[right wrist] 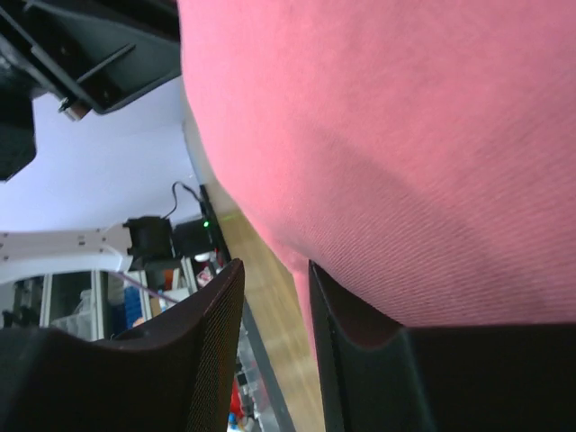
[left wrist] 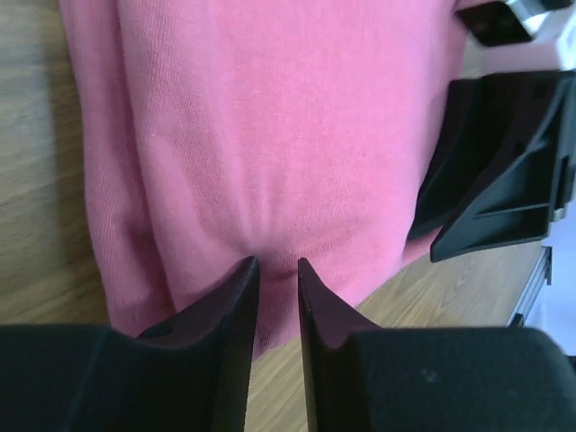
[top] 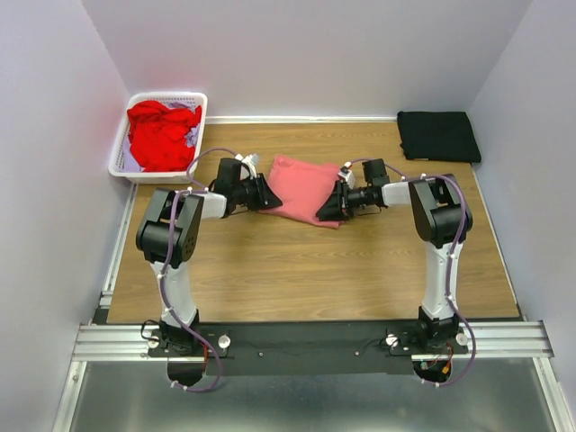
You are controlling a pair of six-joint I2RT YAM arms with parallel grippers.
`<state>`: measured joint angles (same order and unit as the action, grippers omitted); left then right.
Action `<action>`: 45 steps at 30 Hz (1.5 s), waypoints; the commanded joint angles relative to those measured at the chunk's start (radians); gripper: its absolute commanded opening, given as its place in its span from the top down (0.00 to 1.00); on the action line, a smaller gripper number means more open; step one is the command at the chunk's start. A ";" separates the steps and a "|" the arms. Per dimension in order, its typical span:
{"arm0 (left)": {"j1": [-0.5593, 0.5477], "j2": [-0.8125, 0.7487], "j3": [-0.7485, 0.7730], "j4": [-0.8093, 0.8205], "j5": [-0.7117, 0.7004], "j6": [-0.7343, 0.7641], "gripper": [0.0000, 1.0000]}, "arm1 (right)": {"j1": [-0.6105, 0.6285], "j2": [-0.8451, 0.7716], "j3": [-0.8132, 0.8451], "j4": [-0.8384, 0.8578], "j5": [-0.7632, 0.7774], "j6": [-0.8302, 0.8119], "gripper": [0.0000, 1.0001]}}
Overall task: Fold and stack the t-shirts
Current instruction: Fold the tshirt
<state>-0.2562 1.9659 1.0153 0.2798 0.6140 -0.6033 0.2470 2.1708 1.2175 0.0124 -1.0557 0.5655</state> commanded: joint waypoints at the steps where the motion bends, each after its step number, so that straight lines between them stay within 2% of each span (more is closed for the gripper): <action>1: -0.002 -0.010 -0.058 -0.053 -0.042 -0.006 0.70 | -0.037 0.061 -0.055 0.008 0.066 -0.065 0.58; 5: -0.002 -0.074 -0.176 -0.065 -0.076 -0.026 0.73 | -0.089 0.038 -0.117 0.006 0.108 -0.061 0.59; 10: -0.003 -0.270 -0.360 -0.057 -0.100 -0.033 0.74 | -0.103 -0.120 -0.139 -0.003 0.113 -0.012 0.57; 15: -0.003 -0.465 -0.423 -0.065 -0.160 -0.015 0.59 | 0.007 -0.212 -0.033 -0.002 0.095 0.063 0.56; 18: -0.002 -0.574 -0.425 -0.065 -0.223 -0.026 0.56 | 0.092 -0.221 0.052 0.007 0.155 0.111 0.52; 23: 0.003 -0.651 -0.434 -0.065 -0.267 -0.046 0.53 | 0.199 -0.125 0.077 0.217 0.149 0.282 0.52; 24: 0.006 -0.663 -0.442 -0.067 -0.278 -0.046 0.53 | 0.208 -0.105 0.064 0.327 0.137 0.343 0.52; 28: 0.024 -0.656 -0.439 -0.057 -0.280 -0.046 0.53 | 0.239 0.023 -0.010 0.532 0.146 0.461 0.52; 33: 0.025 -0.593 -0.370 -0.016 -0.273 -0.047 0.53 | 0.241 0.104 -0.019 0.520 0.177 0.462 0.53; 35: 0.025 -0.536 -0.330 -0.014 -0.264 -0.038 0.53 | 0.238 0.052 -0.001 0.500 0.172 0.441 0.53; 37: 0.025 -0.474 -0.264 -0.011 -0.257 -0.030 0.53 | 0.229 -0.008 0.043 0.384 0.187 0.351 0.53; 42: 0.025 -0.308 -0.129 0.019 -0.240 -0.044 0.53 | 0.137 -0.048 0.154 0.351 0.169 0.313 0.52; 45: 0.025 -0.215 -0.062 0.044 -0.246 -0.046 0.58 | 0.077 -0.013 0.207 0.354 0.165 0.323 0.52</action>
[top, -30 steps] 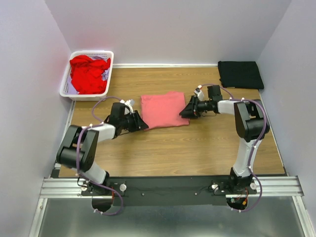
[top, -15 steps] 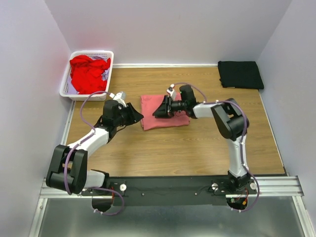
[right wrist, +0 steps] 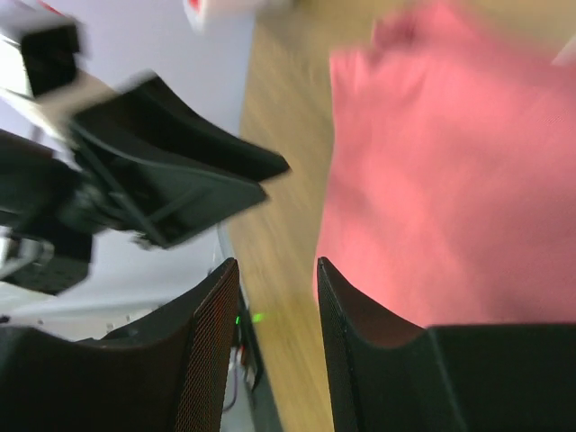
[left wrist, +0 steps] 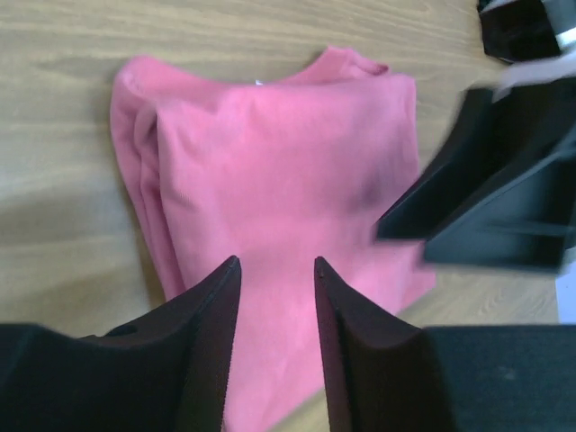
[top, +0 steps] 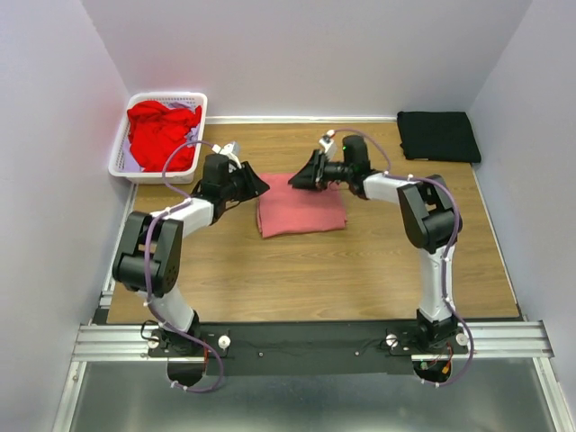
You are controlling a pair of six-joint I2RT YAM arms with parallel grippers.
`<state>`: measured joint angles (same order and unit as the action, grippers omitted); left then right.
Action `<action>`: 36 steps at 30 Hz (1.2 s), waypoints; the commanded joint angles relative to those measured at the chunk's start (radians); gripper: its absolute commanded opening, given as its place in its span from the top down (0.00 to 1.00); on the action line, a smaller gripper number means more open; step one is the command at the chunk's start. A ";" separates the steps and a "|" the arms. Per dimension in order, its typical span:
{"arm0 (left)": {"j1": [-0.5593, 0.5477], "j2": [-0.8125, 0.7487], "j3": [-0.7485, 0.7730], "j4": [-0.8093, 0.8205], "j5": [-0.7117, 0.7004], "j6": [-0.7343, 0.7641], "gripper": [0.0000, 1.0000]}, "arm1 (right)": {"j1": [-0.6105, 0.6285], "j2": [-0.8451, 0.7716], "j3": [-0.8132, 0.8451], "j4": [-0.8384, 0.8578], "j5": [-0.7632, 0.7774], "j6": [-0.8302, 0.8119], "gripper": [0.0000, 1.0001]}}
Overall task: Fold and stack the t-shirts
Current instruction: Fold the tshirt
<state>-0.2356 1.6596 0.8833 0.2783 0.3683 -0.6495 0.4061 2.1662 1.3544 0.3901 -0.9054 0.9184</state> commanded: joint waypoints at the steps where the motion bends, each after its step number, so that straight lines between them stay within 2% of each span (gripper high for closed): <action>1: 0.004 0.115 0.092 0.047 0.000 -0.001 0.59 | -0.096 0.007 0.084 -0.020 0.013 -0.026 0.52; 6: 0.004 0.245 0.219 0.041 -0.011 -0.007 0.71 | -0.156 0.107 0.146 -0.005 0.023 -0.007 0.52; 9: 0.012 0.322 0.258 0.036 -0.028 -0.021 0.75 | -0.181 0.148 0.160 0.006 0.048 0.000 0.53; 16: 0.068 0.431 0.260 0.096 -0.028 -0.125 0.77 | -0.228 0.279 0.152 0.047 0.098 0.031 0.53; 26: 0.128 0.391 0.186 0.145 -0.014 -0.183 0.77 | -0.248 0.290 0.092 0.050 0.128 0.011 0.53; 30: 0.130 0.338 0.169 0.144 0.009 -0.174 0.71 | -0.251 0.248 0.077 0.050 0.106 0.002 0.53; 33: 0.127 0.270 0.166 0.137 0.029 -0.156 0.65 | -0.251 0.166 0.063 0.040 0.092 -0.026 0.49; 36: 0.110 0.200 0.181 0.079 0.034 -0.113 0.60 | -0.251 0.064 0.052 -0.066 0.117 -0.113 0.46</action>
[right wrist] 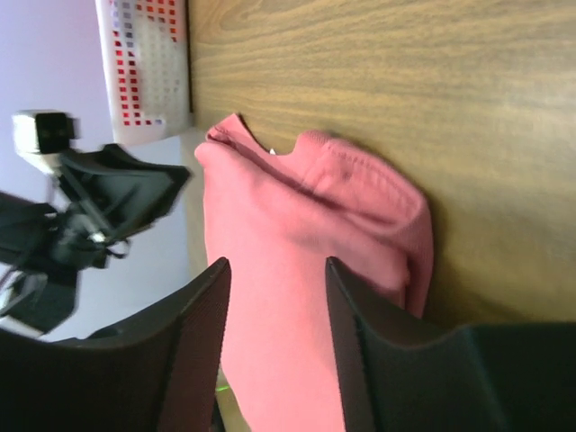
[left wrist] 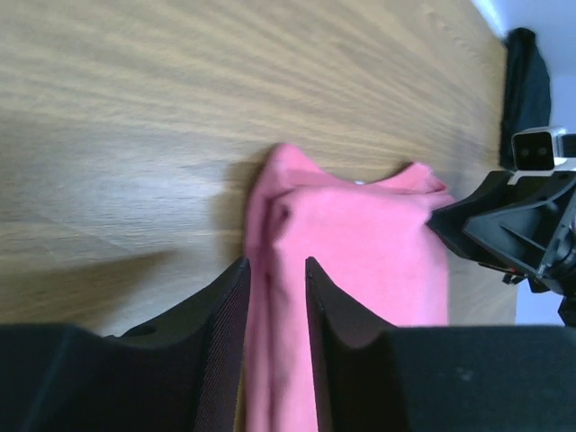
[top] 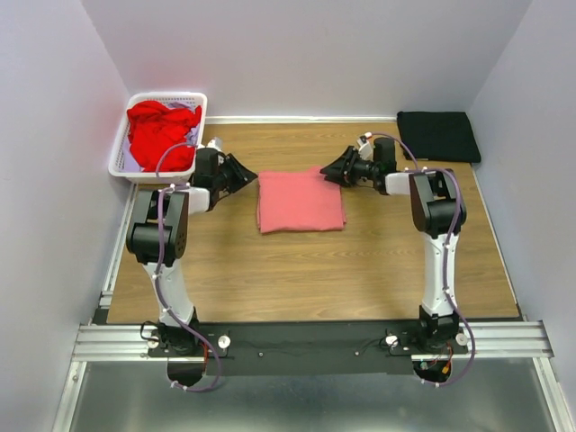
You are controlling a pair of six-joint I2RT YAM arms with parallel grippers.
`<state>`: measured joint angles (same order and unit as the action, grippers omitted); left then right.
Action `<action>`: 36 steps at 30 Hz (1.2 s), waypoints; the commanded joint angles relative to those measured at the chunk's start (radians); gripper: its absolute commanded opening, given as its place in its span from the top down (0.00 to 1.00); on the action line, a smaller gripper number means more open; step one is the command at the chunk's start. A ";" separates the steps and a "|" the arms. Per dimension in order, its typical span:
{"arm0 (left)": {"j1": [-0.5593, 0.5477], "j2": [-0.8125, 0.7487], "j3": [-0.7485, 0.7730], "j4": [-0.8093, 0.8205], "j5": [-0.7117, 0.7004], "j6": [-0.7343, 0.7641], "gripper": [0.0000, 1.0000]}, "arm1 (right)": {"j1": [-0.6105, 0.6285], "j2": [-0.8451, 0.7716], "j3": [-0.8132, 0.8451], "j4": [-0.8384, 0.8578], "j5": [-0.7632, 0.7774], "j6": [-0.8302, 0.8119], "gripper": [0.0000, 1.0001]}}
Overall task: Fold and stack the t-shirts
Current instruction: Fold the tshirt, then neatly place the folded tshirt to the corner
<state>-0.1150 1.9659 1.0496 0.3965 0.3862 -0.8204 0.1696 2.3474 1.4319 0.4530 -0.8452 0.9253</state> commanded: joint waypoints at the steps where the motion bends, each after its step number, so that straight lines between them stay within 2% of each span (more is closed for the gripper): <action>1: -0.018 -0.146 0.021 -0.057 -0.007 0.073 0.59 | -0.015 -0.143 -0.034 -0.157 0.067 -0.144 0.45; 4: -0.055 -0.231 0.030 -0.146 -0.103 0.145 0.54 | -0.015 -0.261 -0.085 -0.238 0.115 -0.219 0.42; 7: -0.127 -0.303 0.046 -0.254 -0.229 0.277 0.49 | -0.016 -0.382 -0.120 -0.458 0.243 -0.330 0.39; 8: -0.158 -0.318 0.052 -0.278 -0.269 0.352 0.48 | -0.018 -0.410 -0.129 -0.515 0.338 -0.376 0.36; 10: -0.267 -0.343 0.059 -0.338 -0.354 0.432 0.43 | -0.027 -0.493 -0.153 -0.586 0.423 -0.411 0.32; 11: -0.308 -0.357 0.061 -0.366 -0.444 0.498 0.41 | -0.038 -0.516 -0.178 -0.635 0.481 -0.439 0.28; 12: -0.390 -0.363 0.061 -0.367 -0.486 0.532 0.41 | -0.047 -0.540 -0.195 -0.654 0.495 -0.448 0.27; 16: -0.565 -0.346 0.047 -0.351 -0.644 0.676 0.35 | -0.102 -0.657 -0.272 -0.744 0.558 -0.465 0.23; 20: -0.701 -0.276 0.087 -0.351 -0.699 0.786 0.33 | -0.146 -0.740 -0.353 -0.786 0.623 -0.451 0.12; 24: -0.782 -0.199 0.139 -0.352 -0.676 0.852 0.33 | -0.165 -0.789 -0.425 -0.795 0.598 -0.431 0.02; 29: -0.842 -0.072 0.202 -0.352 -0.633 0.900 0.35 | -0.197 -0.806 -0.465 -0.794 0.617 -0.405 0.00; 33: -0.854 0.029 0.269 -0.369 -0.639 0.911 0.37 | -0.205 -0.813 -0.501 -0.791 0.568 -0.391 0.00; 36: -0.856 0.045 0.280 -0.378 -0.639 0.912 0.41 | -0.205 -0.816 -0.513 -0.792 0.563 -0.393 0.00</action>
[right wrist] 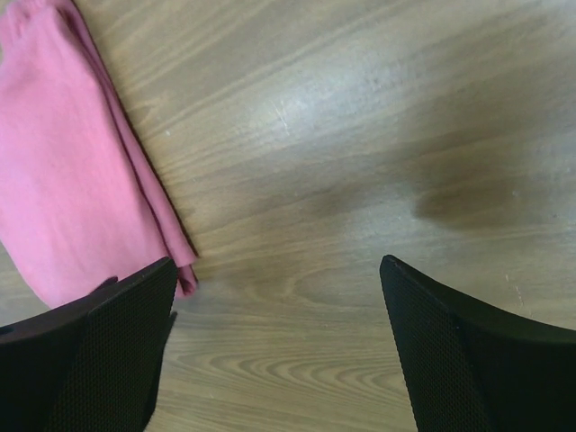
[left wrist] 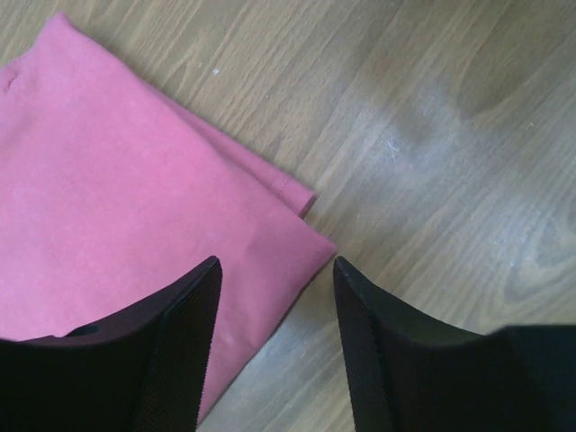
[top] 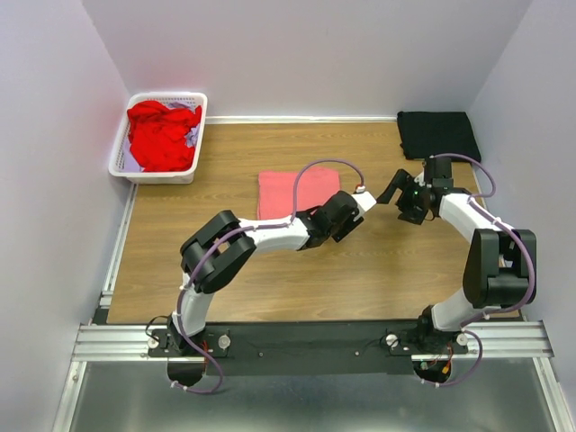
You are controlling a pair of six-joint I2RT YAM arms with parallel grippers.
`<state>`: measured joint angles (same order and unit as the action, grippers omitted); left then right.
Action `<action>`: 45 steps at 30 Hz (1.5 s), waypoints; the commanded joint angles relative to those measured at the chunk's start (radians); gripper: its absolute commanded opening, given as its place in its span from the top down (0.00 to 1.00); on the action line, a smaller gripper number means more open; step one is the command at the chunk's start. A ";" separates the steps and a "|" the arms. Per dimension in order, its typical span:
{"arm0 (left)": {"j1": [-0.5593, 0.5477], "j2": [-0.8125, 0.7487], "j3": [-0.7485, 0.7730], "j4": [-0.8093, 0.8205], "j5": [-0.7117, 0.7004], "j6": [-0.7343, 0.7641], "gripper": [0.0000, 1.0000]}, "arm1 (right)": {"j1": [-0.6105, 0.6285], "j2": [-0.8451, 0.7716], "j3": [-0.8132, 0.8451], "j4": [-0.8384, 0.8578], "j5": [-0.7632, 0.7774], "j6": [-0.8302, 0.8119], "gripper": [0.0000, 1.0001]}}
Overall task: Fold and stack the t-shirts
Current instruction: Neatly place the folded tshirt to the corner
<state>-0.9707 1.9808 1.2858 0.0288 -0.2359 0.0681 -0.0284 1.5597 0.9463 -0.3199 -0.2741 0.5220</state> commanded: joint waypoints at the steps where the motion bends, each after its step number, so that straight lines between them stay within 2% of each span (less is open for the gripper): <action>1: -0.003 0.045 0.052 -0.015 -0.017 0.025 0.42 | -0.008 -0.032 -0.032 -0.019 -0.014 0.009 0.00; 7: -0.005 0.099 0.056 -0.021 0.013 0.027 0.49 | -0.007 -0.033 -0.044 -0.019 -0.040 0.001 0.00; 19: -0.010 0.131 0.056 -0.027 0.076 0.026 0.43 | -0.007 0.003 -0.046 0.016 -0.126 -0.002 0.01; 23: -0.008 0.131 0.053 -0.027 0.076 0.015 0.75 | -0.007 0.019 -0.061 0.054 -0.169 0.010 0.03; 24: -0.008 0.128 0.052 -0.027 0.073 0.012 0.87 | -0.007 0.023 -0.066 0.067 -0.183 0.016 0.03; 25: -0.008 0.118 0.047 -0.027 0.072 0.010 0.94 | -0.005 0.037 -0.075 0.096 -0.207 0.030 0.04; 27: -0.008 0.096 0.040 -0.024 0.075 0.007 1.00 | -0.005 0.051 -0.081 0.137 -0.226 0.044 0.05; 35: 0.004 0.024 0.004 0.002 0.102 -0.013 1.00 | -0.004 0.160 -0.116 0.312 -0.356 0.150 0.08; 39: 0.004 -0.028 -0.009 0.006 0.084 -0.017 1.00 | 0.010 0.252 -0.112 0.462 -0.421 0.219 0.09; 45: 0.012 -0.071 -0.013 0.014 0.067 -0.028 1.00 | 0.122 0.368 -0.057 0.512 -0.429 0.296 0.13</action>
<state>-0.9653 1.9648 1.2781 0.0204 -0.1707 0.0582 0.0132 1.8370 0.8791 0.1497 -0.7067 0.7704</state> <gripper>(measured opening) 0.011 0.882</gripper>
